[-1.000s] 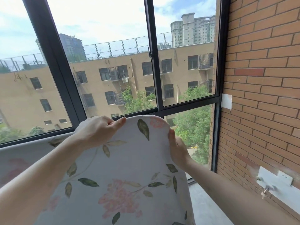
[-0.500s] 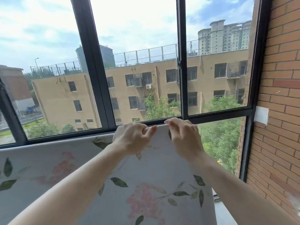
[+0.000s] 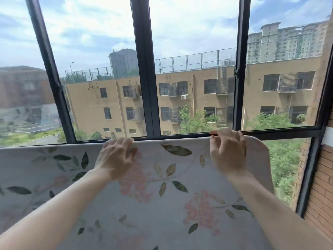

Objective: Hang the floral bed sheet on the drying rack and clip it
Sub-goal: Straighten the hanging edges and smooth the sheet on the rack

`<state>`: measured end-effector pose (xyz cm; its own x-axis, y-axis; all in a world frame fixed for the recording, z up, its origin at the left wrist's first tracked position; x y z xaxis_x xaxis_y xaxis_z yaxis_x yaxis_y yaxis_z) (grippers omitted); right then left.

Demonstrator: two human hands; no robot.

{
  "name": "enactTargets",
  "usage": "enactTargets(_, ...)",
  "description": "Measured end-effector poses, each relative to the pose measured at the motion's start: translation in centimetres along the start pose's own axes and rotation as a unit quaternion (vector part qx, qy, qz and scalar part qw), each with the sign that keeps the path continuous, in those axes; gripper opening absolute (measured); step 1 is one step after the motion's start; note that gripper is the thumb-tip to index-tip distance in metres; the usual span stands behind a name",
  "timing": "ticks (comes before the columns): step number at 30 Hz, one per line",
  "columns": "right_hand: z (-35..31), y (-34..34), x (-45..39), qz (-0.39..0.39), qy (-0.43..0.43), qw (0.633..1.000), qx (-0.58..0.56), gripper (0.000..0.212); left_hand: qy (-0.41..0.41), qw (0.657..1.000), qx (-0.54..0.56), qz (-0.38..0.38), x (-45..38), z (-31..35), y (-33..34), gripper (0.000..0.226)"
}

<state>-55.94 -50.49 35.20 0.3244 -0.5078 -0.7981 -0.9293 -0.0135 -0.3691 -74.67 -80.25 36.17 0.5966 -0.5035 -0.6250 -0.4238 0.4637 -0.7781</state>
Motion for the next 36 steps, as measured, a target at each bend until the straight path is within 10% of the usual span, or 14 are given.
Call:
enactTargets(5, -13.8, 7.1, 5.2, -0.166, -0.098, 0.981, -0.016, 0.040, -0.002, 1.000, -0.001, -0.025, 3.9, -7.3, -3.3, 0.063)
enactTargets(11, -23.1, 11.6, 9.5, -0.224, -0.121, 0.967, -0.010, 0.057, -0.052, 0.983, 0.019, -0.177, 12.5, -17.5, -7.6, 0.046)
enactTargets(36, -59.0, 35.5, 30.8, -0.451, -0.251, 0.810, -0.277, 0.054, -0.351, 0.923, -0.062, -0.143, 33.9, -56.4, -20.4, 0.025)
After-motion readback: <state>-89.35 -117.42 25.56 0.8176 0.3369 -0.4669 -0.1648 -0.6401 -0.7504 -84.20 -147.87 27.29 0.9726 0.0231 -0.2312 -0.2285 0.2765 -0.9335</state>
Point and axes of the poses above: each hand's wrist, its own x-axis away from the middle knuckle, its own y-axis out of the palm, z = x × y, the point moved 2 cm from there along -x, towards the middle knuckle, and after that the axes turned 3 degrees about z, right-handed, at the moved point
